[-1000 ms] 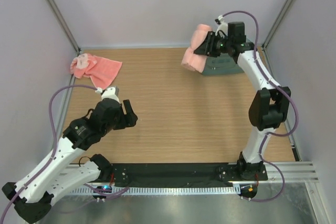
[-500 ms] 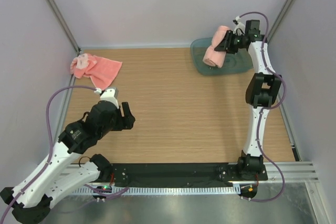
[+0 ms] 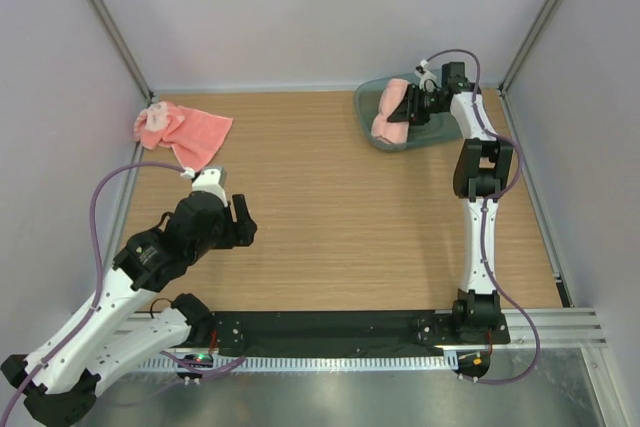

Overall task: Roll the towels
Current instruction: Place the rolled towel into the container

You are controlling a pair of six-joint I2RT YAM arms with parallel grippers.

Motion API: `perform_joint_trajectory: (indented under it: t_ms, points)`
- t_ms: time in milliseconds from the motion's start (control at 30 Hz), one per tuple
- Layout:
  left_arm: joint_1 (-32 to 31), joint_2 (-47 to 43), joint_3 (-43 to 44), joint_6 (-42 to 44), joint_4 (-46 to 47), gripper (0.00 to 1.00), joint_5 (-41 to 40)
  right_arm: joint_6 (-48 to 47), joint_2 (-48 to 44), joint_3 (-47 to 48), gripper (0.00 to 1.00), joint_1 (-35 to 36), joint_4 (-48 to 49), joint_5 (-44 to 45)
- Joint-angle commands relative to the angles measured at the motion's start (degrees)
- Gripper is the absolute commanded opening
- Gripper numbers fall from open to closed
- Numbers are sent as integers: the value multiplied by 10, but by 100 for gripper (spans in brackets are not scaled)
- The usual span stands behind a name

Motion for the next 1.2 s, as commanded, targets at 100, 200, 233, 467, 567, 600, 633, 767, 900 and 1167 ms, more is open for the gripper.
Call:
perform_joint_trajectory:
  t_ms: [100,200,233,467,567,600,633,767,900,1167]
  points:
    - [-1,-6,0,9,9,68,-17,45,24,21,1,16,41,-150]
    - [-1,-6,0,7,6,68,-19,106,26,-13,1,16,124,-162]
    - [-1,-6,0,7,6,68,-21,122,30,-16,1,16,140,-168]
    - [-1,-6,0,5,6,68,-26,177,45,-19,51,18,185,-148]
    - [-1,-8,1,5,4,67,-28,138,30,-19,75,17,151,-98]
    - [-1,-8,1,5,4,68,-28,123,25,-19,78,15,131,-90]
    - [-1,-9,1,4,5,67,-29,120,20,-19,83,13,123,-80]
    - [-1,-14,1,3,4,67,-30,108,-14,-24,100,3,88,-41]
    - [-1,-19,1,3,5,66,-30,99,-46,-28,100,-4,46,27]
    - [-1,-30,0,3,6,65,-32,95,-95,-16,100,-3,-24,142]
